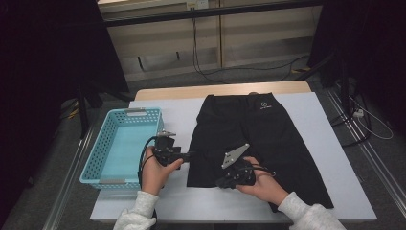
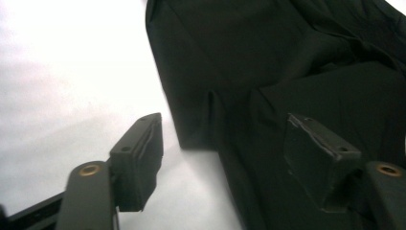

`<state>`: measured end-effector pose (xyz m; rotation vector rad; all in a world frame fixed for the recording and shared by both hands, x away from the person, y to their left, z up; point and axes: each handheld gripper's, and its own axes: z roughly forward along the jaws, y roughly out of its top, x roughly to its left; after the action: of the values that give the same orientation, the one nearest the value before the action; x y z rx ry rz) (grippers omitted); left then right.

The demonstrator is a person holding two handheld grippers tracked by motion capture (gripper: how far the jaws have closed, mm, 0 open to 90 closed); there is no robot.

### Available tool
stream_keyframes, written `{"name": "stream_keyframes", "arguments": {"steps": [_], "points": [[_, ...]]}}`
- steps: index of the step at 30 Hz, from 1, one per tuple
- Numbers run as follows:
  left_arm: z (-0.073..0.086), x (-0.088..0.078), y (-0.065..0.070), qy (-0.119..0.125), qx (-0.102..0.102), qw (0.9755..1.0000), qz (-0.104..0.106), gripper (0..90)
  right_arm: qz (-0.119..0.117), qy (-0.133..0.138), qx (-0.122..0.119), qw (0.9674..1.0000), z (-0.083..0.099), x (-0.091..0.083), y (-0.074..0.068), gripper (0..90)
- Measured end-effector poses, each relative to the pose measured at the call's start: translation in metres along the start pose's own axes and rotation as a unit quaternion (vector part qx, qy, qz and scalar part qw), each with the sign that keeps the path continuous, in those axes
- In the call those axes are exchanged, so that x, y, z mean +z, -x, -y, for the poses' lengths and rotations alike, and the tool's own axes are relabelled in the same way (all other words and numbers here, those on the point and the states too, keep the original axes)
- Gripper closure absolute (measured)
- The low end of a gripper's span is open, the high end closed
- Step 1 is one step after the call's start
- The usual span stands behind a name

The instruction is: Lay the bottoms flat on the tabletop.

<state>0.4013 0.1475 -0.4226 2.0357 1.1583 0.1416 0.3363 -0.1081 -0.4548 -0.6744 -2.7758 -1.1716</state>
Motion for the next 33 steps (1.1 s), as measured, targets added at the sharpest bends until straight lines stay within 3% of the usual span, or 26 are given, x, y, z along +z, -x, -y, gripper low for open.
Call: {"name": "stream_keyframes", "arguments": {"steps": [9, 33], "points": [[0.000, -0.001, -0.002, 0.007, 0.012, 0.9998, -0.014, 23.8, -0.009, -0.003, -0.008, 0.9999, 0.001, 0.001, -0.007, 90.0], [-0.001, -0.002, -0.003, 0.008, 0.018, 0.9996, -0.018, 22.6, -0.025, -0.005, -0.012, 0.9996, 0.003, 0.002, -0.015, 90.0]]}}
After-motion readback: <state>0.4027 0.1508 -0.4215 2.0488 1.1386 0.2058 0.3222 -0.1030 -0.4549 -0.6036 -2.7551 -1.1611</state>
